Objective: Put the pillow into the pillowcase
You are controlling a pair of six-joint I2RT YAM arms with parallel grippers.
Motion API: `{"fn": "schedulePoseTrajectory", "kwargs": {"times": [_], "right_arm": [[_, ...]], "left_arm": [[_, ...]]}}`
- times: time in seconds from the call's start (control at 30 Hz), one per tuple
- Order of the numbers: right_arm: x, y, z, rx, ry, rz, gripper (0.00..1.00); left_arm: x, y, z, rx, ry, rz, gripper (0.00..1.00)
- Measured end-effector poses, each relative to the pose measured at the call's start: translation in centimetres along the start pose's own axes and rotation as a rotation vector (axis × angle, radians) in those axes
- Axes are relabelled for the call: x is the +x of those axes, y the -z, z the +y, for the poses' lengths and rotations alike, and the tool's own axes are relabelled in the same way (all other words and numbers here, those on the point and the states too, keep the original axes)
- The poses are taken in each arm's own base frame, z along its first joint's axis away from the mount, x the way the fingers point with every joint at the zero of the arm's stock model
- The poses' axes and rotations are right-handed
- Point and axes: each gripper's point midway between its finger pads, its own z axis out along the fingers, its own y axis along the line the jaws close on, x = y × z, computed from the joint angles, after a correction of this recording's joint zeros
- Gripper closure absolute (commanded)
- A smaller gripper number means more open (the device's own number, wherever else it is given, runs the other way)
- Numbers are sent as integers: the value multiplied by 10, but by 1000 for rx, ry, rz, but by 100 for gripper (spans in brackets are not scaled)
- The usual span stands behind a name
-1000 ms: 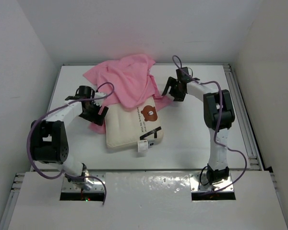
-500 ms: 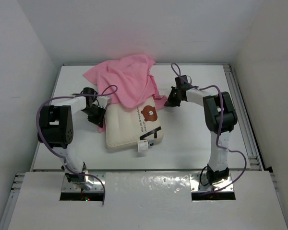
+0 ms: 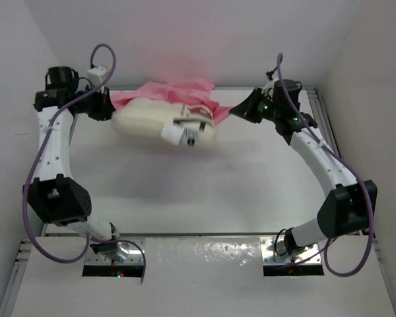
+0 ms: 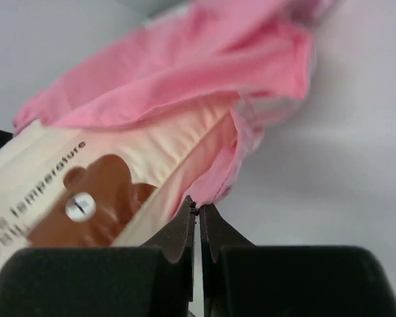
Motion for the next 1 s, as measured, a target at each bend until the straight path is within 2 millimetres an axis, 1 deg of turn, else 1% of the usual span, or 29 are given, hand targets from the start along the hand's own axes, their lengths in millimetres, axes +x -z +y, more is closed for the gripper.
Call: {"fn": "schedulePoseTrajectory", "kwargs": {"times": [0.03,0.07,0.17,0.3,0.37,0.4,0.47,0.53,0.7,0.73,0.8,0.83,0.9,0.97,1.0], "right_arm": [[-14,9,12,-28,11,-38,100],[-26,17,24,-51,22,-74,100],[-53,34,51,-101,51,-145,100],[-77,49,87,-160,108,-209,100],[-85,56,105,-188,151,-242,100],[-88,59,115,-201,174,-255,100],[-87,62,128,-217,214,-261,100],[-83,60,139,-222,251,-254,100],[-83,62,170,-254,357,-271,100],[-85,64,176,-259,377,-278,100],[-95,71,190,-270,419,-314,100],[-103,75,197,-274,445,-342,100],[-121,88,212,-274,491,-411,100],[-142,104,228,-275,538,-495,100],[-153,113,237,-277,558,-542,100]], "left_arm": [[-11,8,-2,-7,-7,-28,100],[-34,24,-2,-31,-35,-79,100],[-76,51,-4,-61,-76,-166,100],[-127,78,-4,-110,-131,-287,100],[-146,87,-4,-141,-158,-337,100],[-153,88,-5,-150,-165,-352,100],[-157,85,-4,-157,-158,-360,100],[-156,72,-1,-152,-139,-349,100],[-153,37,11,-153,-82,-300,100],[-158,34,14,-163,-78,-302,100],[-174,35,22,-199,-84,-335,100],[-187,39,26,-226,-97,-368,100],[-214,57,30,-284,-133,-454,100],[-245,88,27,-348,-181,-568,100],[-262,108,22,-383,-208,-636,100]]}}
